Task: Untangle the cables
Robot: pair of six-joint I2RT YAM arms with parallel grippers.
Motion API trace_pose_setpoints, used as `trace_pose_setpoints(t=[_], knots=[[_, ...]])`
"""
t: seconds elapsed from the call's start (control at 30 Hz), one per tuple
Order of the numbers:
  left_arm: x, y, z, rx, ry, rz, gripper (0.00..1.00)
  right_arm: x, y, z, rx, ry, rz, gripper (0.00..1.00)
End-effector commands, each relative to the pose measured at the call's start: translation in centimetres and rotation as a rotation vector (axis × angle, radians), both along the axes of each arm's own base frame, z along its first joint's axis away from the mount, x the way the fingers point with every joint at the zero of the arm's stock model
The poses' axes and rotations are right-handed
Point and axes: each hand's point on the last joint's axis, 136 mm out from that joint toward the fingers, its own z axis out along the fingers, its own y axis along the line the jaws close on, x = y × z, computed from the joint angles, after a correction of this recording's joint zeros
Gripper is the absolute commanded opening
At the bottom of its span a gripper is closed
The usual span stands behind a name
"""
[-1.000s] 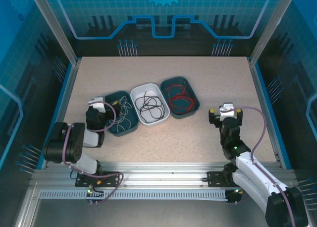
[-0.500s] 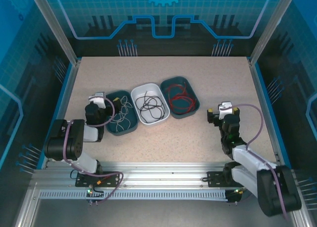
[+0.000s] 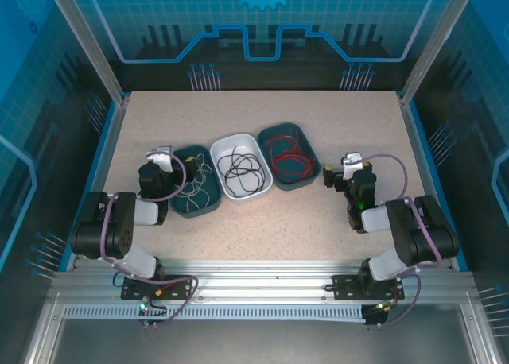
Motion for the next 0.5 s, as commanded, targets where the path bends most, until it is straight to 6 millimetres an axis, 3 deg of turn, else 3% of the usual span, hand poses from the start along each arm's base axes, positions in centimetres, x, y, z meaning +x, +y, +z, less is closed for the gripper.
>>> trace_pose_setpoints(t=[0.0, 0.17, 0.47], knots=[[0.2, -0.6, 0.5, 0.013, -0.001, -0.029, 0.99, 1.3, -0.8, 2.6, 0.051, -0.099, -0.012, 1.0], [0.2, -0.7, 0.4, 0.015, 0.003, -0.034, 0.99, 2.2, 1.0, 2.0, 0.115, -0.013, 0.155, 1.0], [0.2, -0.7, 0.4, 0.016, 0.004, -0.036, 0.99, 2.3, 1.1, 1.9, 0.107, -0.012, 0.15, 1.0]])
